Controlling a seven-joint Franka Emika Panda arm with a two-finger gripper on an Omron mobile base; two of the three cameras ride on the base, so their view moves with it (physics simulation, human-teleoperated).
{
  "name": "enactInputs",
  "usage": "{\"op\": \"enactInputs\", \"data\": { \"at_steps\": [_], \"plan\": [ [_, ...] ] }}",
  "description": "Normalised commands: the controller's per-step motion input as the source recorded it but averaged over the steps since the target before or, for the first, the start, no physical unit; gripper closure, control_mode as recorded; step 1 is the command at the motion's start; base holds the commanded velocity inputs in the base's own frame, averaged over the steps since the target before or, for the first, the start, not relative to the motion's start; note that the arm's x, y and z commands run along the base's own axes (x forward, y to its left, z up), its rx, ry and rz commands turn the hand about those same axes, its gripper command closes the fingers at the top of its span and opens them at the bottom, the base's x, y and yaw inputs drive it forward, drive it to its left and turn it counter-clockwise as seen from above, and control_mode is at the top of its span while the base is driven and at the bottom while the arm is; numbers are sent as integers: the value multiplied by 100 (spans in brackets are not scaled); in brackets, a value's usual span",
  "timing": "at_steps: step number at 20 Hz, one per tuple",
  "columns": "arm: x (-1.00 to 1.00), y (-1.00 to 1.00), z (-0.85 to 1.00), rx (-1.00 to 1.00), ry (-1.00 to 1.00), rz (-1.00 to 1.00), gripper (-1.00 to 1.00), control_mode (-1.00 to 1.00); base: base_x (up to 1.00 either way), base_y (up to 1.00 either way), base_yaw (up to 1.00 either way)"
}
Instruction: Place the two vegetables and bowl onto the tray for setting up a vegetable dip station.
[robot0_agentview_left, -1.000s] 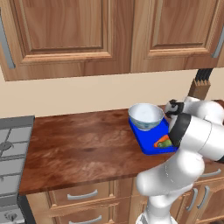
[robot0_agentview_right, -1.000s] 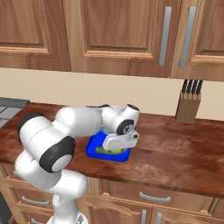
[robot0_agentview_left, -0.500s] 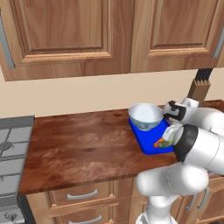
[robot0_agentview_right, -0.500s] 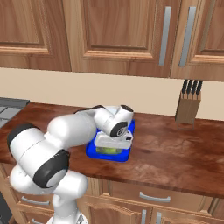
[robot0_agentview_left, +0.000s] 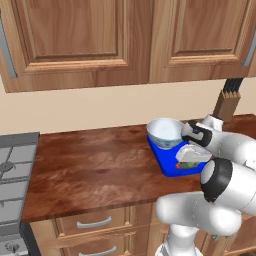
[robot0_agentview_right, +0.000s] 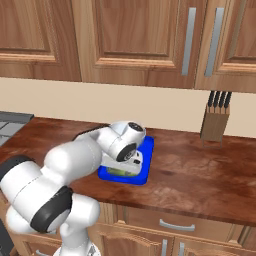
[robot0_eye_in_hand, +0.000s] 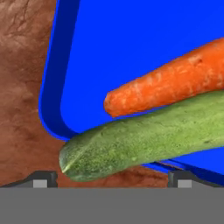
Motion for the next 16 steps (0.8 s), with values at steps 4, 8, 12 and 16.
{"op": "enactInputs", "data": {
  "at_steps": [4,8,12,16],
  "plan": [
    [13,27,-15,0,0,-13,-100,-100,0,0,0],
    [19,17,-16,0,0,-5,-100,-100,0,0,0],
    [28,8,-6,0,0,-4,-100,-100,0,0,0],
    [8,4,0,0,0,-2,-100,-100,0,0,0]
  ]
}}
